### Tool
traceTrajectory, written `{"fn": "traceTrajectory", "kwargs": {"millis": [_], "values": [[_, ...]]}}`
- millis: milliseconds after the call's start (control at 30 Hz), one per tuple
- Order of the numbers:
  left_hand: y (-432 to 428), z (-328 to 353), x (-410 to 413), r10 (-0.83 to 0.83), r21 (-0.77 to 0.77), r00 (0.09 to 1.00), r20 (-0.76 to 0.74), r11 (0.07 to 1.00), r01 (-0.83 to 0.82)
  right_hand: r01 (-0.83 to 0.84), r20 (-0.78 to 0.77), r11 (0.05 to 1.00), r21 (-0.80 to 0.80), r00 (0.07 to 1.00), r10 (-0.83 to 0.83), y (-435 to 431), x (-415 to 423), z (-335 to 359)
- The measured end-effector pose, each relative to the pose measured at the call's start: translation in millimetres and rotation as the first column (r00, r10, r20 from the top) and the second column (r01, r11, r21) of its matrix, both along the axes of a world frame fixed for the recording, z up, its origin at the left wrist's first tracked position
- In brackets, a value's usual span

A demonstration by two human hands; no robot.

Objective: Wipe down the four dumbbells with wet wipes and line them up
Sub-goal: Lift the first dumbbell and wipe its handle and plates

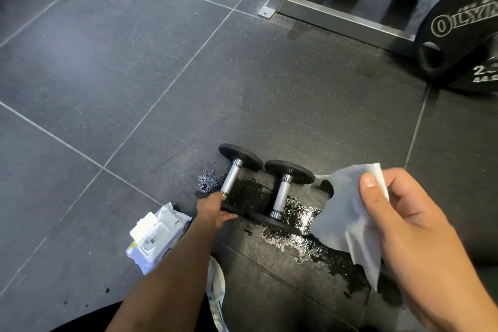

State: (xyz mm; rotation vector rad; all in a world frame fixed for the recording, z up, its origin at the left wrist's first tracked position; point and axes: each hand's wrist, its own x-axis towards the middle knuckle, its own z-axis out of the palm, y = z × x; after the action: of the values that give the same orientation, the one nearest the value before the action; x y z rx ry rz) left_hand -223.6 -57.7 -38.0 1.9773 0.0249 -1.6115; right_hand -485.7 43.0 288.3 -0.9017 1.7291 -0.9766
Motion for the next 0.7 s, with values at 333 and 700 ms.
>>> {"fn": "traceTrajectory", "kwargs": {"millis": [333, 700], "values": [[10.3, 77.0, 13.6, -0.293, 0.075, 0.903, 0.313, 0.956, 0.284, -0.071, -0.244, 0.991, -0.112, 0.969, 0.042, -2.7, -11.8, 12.1], [90.9, 284.7, -42.0, -0.544, -0.131, 0.822, 0.168, 0.814, 0.566, -0.786, -0.783, 0.583, -0.207, 0.49, 0.382, 9.6, 21.7, 1.9]]}}
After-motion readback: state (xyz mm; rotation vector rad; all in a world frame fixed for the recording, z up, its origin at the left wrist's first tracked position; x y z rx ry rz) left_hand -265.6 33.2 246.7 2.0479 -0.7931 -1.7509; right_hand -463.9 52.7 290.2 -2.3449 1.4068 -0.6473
